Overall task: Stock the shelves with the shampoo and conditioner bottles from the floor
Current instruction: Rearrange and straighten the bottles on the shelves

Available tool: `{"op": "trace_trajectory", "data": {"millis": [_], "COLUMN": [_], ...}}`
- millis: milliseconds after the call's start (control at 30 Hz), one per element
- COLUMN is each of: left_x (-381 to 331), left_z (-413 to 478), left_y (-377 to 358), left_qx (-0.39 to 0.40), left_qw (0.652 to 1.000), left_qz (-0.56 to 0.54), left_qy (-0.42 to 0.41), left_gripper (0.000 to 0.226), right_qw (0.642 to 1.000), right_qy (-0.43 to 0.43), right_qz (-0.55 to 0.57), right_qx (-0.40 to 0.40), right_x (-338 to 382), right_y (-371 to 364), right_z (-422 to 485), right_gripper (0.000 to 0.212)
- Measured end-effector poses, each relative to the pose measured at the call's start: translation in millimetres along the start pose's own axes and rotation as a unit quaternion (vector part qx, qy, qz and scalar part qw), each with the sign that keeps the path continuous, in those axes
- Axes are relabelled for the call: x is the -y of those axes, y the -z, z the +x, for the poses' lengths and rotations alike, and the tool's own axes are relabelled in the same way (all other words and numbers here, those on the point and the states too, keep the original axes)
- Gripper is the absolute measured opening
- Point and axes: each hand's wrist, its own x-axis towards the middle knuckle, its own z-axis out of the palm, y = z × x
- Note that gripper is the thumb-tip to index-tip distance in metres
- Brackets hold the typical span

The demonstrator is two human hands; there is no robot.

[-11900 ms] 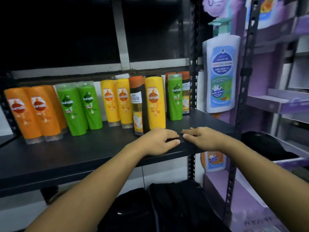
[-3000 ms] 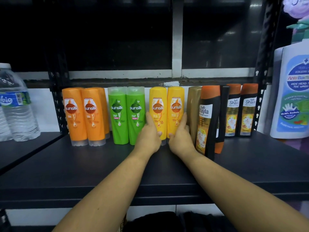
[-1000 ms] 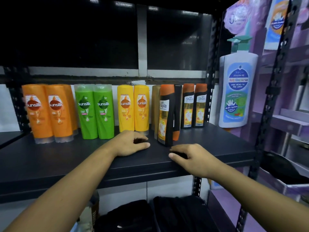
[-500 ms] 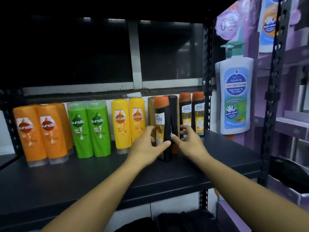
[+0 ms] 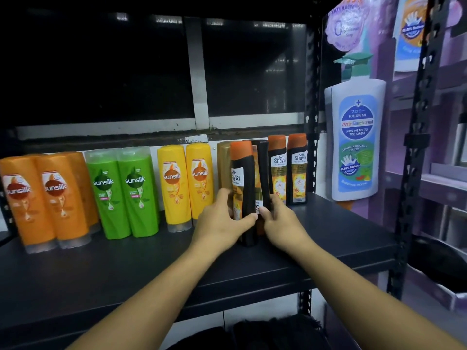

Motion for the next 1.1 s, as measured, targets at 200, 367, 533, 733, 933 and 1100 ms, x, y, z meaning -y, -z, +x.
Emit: {"op": "trace_trajectory", "data": {"millis": [200, 367, 533, 733, 933, 1100], "left_x": [-4, -23, -60, -104, -123, -120], "left_z": [3, 6, 9, 10, 15, 12], "left_y": [-6, -27, -64, -112, -133, -131], "left_qx": [0.037, 0.086, 0.134, 0.146, 0.174, 0.195], "left_qw": [0.998, 0.993, 0.983, 0.979, 0.972, 0.971], "left_qz": [-0.044, -0.084, -0.116, -0.12, -0.142, -0.1], "left_qy": [0.003, -0.016, -0.043, -0.071, -0.072, -0.094], "left_gripper": [0.064, 0.077, 0.072, 0.072, 0.067, 0.065], "right_qw": [0.998, 0.994, 0.986, 0.971, 0.962, 0.96], "right_qy": [0.007, 0.014, 0.001, -0.024, -0.046, -0.048], "right_qz": [-0.05, -0.076, -0.093, -0.129, -0.162, -0.192], "right_qx": [-0.026, -0.083, -0.141, -0.199, -0.213, -0.198], "right_x": [-7, -22, -44, -64, -68, -74], "right_y": [21, 50, 91, 134, 153, 157], "right_z": [-19, -36, -51, -64, -68, -73], "right_gripper": [0.052, 0.035, 0.023, 0.028, 0.042, 0.031]}}
